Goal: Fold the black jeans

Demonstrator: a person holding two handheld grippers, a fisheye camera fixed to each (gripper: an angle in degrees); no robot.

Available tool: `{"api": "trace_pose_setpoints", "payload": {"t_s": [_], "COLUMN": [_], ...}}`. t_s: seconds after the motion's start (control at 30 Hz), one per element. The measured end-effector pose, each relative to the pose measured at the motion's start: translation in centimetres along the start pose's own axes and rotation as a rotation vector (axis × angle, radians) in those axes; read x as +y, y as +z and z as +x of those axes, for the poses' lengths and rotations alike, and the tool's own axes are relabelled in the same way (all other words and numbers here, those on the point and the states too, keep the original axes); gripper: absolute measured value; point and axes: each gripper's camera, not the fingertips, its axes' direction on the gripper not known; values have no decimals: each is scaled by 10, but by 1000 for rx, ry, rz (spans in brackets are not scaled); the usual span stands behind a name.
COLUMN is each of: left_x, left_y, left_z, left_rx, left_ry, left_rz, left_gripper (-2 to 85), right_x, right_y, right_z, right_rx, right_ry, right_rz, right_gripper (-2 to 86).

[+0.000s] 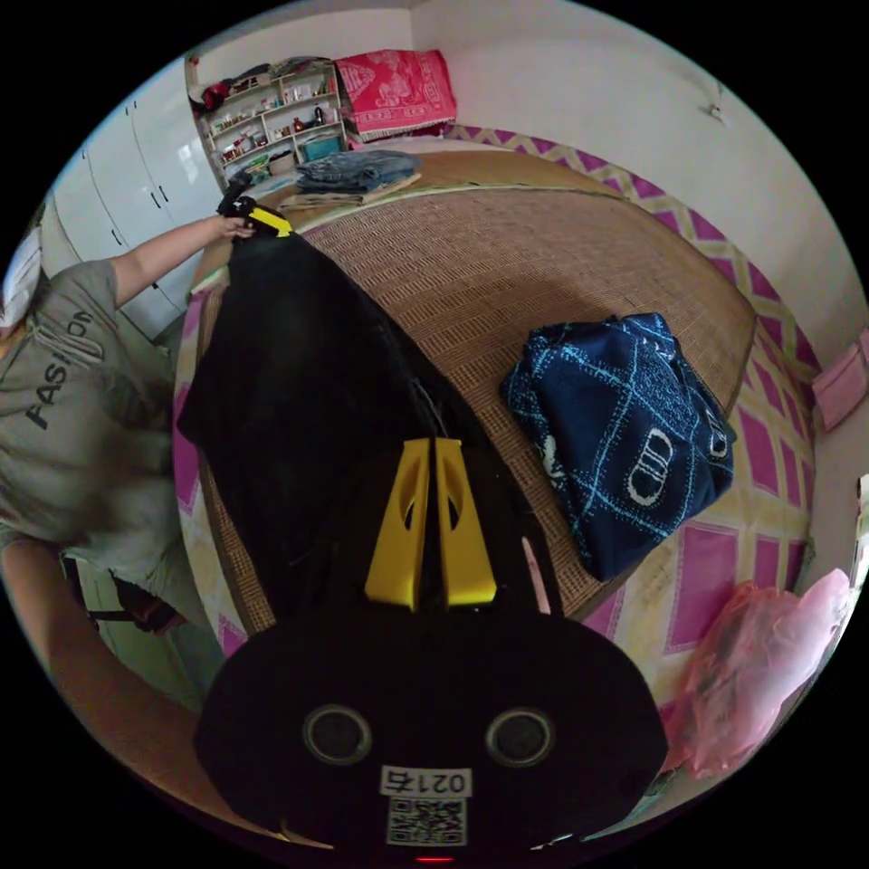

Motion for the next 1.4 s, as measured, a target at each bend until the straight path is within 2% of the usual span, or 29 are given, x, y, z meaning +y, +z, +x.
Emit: {"api": "trace_pose_setpoints", "payload": {"t_s": [0.1, 0.2, 0.27, 0.33, 0.53, 0.63, 0.73, 0.83, 0.93, 1.0, 1.07, 1.2, 1.27, 1.4], "left_x": [11, 33, 63, 93, 211, 264, 307, 344, 365, 373, 373, 335, 309, 290], "left_y": [-18, -65, -114, -149, -214, -210, -187, -166, -166, -182, -215, -237, -225, -196], "left_z": [6, 17, 39, 61, 134, 160, 175, 178, 181, 184, 191, 218, 236, 243], "left_rx": [-19, -4, 16, 27, 90, 157, 202, 259, 286, 249, 130, -135, -243, -289], "left_ry": [13, 7, 37, 73, 69, -2, -131, -276, -362, -405, -428, -308, -216, -213], "left_rz": [65, 230, 369, 437, 496, 484, 462, 499, 552, 611, 669, 495, 360, 230], "left_gripper": [-4, -8, -9, -9, -9, -9, -9, -9, -7, -4, 6, 80, 101, 108], "right_x": [3, 15, 40, 68, 181, 233, 264, 286, 303, 306, 306, 315, 320, 312], "right_y": [-9, -37, -78, -112, -166, -158, -115, -57, -30, -31, -48, -93, -115, -114], "right_z": [-5, -18, -43, -71, -178, -212, -223, -216, -196, -189, -192, -183, -176, -171], "right_rx": [32, 26, 24, 12, -46, -133, -186, -230, -261, -277, -270, -253, -207, -180], "right_ry": [-11, -33, -69, -102, -152, -104, -7, 109, 249, 286, 238, 228, 240, 237], "right_rz": [1, 50, 144, 220, 284, 305, 237, 165, 213, 210, 198, 286, 428, 517], "right_gripper": [-9, -9, -9, -10, -10, -9, -8, -5, 0, 10, 41, 76, 73, 62]}}
